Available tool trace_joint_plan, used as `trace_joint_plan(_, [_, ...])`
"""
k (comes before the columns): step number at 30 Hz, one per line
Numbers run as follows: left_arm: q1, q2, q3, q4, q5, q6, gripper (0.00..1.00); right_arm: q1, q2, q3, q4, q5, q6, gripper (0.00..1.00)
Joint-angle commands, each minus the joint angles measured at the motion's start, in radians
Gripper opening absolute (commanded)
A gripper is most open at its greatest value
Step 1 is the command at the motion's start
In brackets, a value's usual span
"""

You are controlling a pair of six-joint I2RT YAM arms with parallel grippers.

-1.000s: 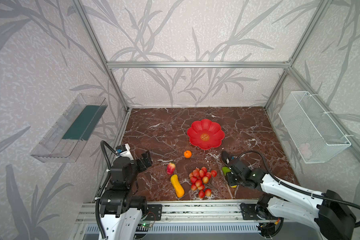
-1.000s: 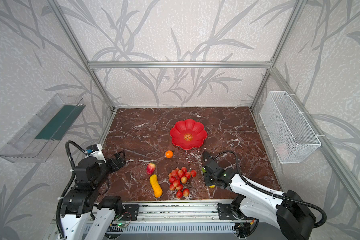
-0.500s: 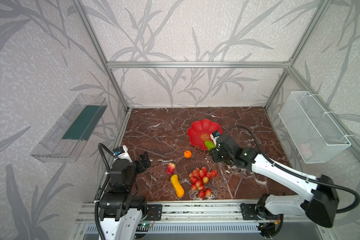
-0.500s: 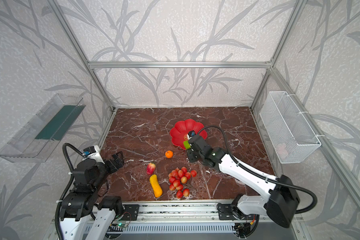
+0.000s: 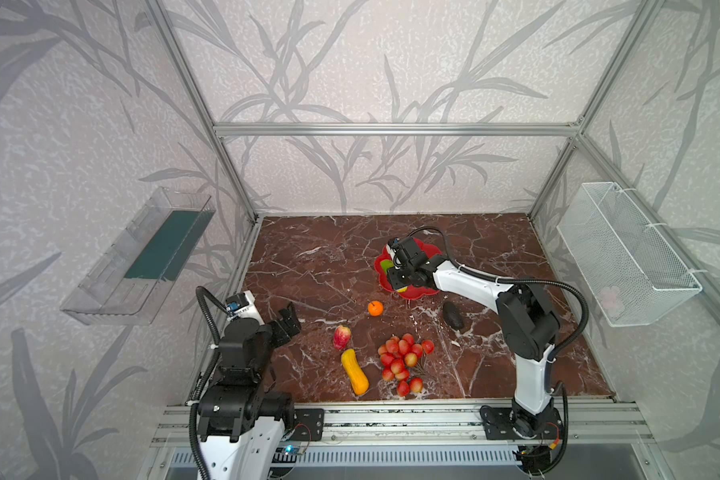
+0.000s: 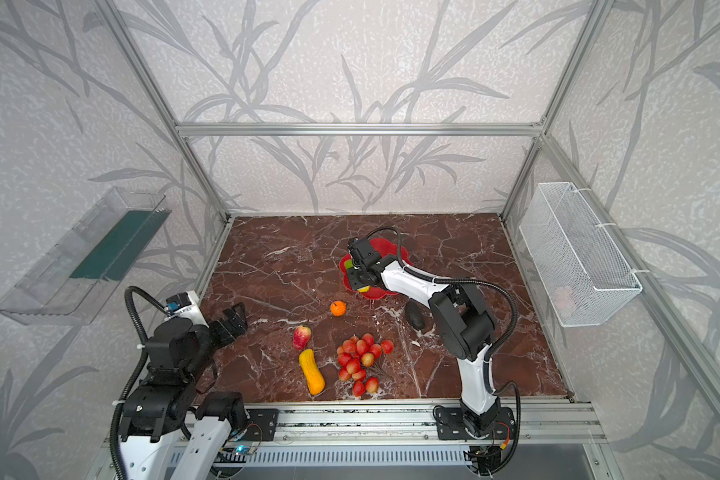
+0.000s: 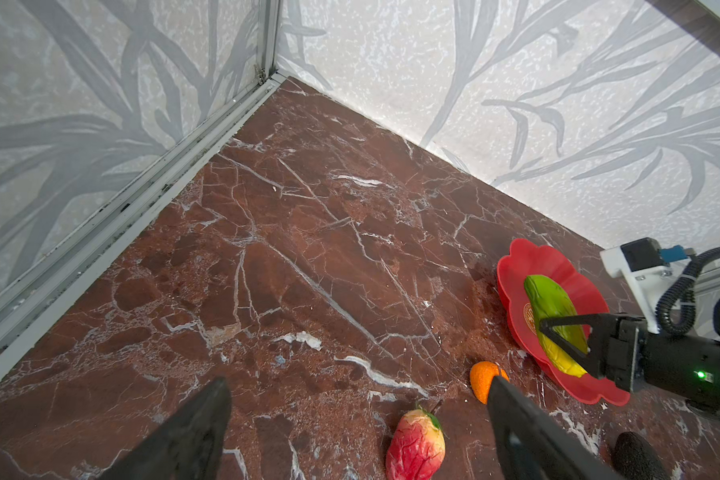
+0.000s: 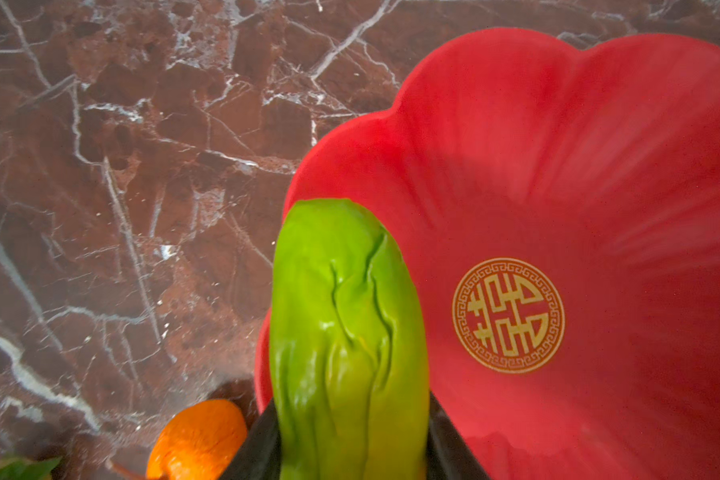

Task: Place and organize the fake fruits in the fruit bowl
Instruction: 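Carry the cucumber into the red bowl and open the right gripper, then grasp the yellow squash with the left gripper while the right withdraws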

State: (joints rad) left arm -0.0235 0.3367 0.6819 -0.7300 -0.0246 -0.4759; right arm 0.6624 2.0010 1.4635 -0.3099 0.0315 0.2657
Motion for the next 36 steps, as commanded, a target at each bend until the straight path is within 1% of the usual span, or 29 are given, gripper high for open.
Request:
trace_joint_plan(1, [-0.003, -0.003, -0.017, -0.002, -0.003, -0.018, 0.96, -0.027, 0.034, 0.046, 0.014, -0.005, 0.009, 0.31])
trace_joint_plan(4, [-0.003, 0.008, -0.019, 0.007, 0.012, -0.021, 0.95, -0.044, 0.077, 0.065, 0.023, -0.008, 0.015, 0.31])
trace_joint_plan(6, [-0.007, 0.023, -0.014, 0.01, 0.044, -0.016, 0.95, -0.047, 0.11, 0.09, 0.016, -0.012, 0.013, 0.32])
trace_joint_plan(8, [-0.01, 0.059, 0.013, -0.022, 0.053, -0.026, 0.94, -0.047, 0.134, 0.111, 0.008, -0.014, 0.015, 0.37])
trace_joint_plan(9, [-0.011, 0.081, 0.024, -0.035, 0.067, -0.041, 0.92, -0.049, 0.146, 0.119, 0.008, -0.012, 0.016, 0.4])
trace_joint_plan(12, [-0.018, 0.125, 0.028, -0.035, 0.165, -0.1, 0.84, -0.054, 0.167, 0.137, 0.01, -0.016, 0.026, 0.45])
trace_joint_plan(14, [-0.021, 0.12, 0.01, -0.023, 0.215, -0.144, 0.8, -0.059, 0.177, 0.149, 0.013, -0.026, 0.034, 0.49])
trace_joint_plan(16, [-0.029, 0.105, -0.011, -0.031, 0.236, -0.181, 0.78, -0.07, 0.182, 0.164, 0.008, -0.048, 0.041, 0.53])
trace_joint_plan(18, [-0.057, 0.058, -0.035, -0.045, 0.234, -0.23, 0.78, -0.085, 0.163, 0.169, 0.002, -0.087, 0.033, 0.6])
trace_joint_plan(20, [-0.096, 0.03, -0.061, -0.051, 0.228, -0.283, 0.76, -0.097, 0.114, 0.145, 0.017, -0.107, 0.028, 0.73])
trace_joint_plan(21, [-0.121, 0.022, -0.076, -0.058, 0.223, -0.307, 0.76, -0.099, 0.072, 0.114, 0.044, -0.103, 0.021, 0.81])
trace_joint_plan(22, [-0.143, 0.022, -0.092, -0.059, 0.223, -0.325, 0.75, -0.102, 0.032, 0.082, 0.069, -0.086, 0.015, 0.87])
trace_joint_plan(24, [-0.218, 0.028, -0.137, -0.038, 0.195, -0.363, 0.73, -0.102, -0.069, 0.002, 0.146, -0.044, 0.004, 0.98])
trace_joint_plan(26, [-0.307, 0.035, -0.176, 0.003, 0.141, -0.406, 0.72, -0.101, -0.16, -0.066, 0.18, -0.023, -0.01, 0.99])
trace_joint_plan(31, [-0.549, 0.094, -0.221, 0.1, -0.017, -0.497, 0.71, -0.102, -0.374, -0.217, 0.181, 0.0, -0.02, 0.99])
trace_joint_plan(36, [-0.823, 0.243, -0.255, 0.166, -0.196, -0.601, 0.71, -0.101, -0.567, -0.387, 0.163, 0.015, -0.013, 0.99])
